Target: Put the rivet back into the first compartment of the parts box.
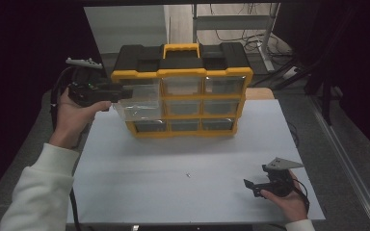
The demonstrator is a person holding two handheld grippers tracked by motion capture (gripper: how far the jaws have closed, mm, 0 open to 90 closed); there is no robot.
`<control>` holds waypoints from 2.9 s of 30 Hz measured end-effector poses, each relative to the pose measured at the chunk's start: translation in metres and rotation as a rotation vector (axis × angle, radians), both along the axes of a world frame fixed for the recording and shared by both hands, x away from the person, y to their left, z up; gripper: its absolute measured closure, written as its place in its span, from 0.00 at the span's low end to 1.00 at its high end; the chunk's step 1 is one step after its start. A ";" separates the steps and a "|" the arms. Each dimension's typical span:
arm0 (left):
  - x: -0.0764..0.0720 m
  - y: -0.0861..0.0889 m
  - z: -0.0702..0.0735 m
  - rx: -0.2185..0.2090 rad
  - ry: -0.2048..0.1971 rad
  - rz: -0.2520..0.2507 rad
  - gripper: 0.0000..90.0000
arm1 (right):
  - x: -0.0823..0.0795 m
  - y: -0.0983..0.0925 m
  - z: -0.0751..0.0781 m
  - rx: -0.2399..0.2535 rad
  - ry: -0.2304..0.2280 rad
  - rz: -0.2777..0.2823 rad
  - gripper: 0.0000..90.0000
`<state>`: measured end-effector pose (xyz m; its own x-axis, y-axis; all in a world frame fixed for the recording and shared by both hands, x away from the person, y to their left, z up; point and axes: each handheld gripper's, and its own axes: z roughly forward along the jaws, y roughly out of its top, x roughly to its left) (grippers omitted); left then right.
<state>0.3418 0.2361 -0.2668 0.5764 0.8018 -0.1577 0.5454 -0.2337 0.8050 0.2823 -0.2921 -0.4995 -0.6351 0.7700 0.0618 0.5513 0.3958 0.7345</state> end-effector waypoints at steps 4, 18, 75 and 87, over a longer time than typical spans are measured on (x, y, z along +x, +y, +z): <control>-0.006 0.006 -0.001 -0.011 -0.009 0.015 0.28 | 0.000 0.000 0.000 0.000 -0.001 0.001 0.08; -0.039 0.032 -0.031 -0.033 -0.017 0.016 0.16 | -0.001 0.001 0.000 -0.007 -0.004 -0.001 0.08; -0.045 -0.116 -0.212 0.148 0.185 -0.240 0.22 | -0.001 0.003 -0.002 -0.017 0.002 0.013 0.08; -0.032 -0.148 -0.217 0.174 0.199 -0.286 0.25 | -0.001 0.003 -0.002 -0.019 0.002 0.015 0.08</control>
<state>0.3099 0.0885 -0.4843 0.7523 0.6379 -0.1646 0.5800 -0.5228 0.6247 0.2815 -0.2890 -0.5014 -0.6461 0.7617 0.0487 0.5471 0.4177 0.7254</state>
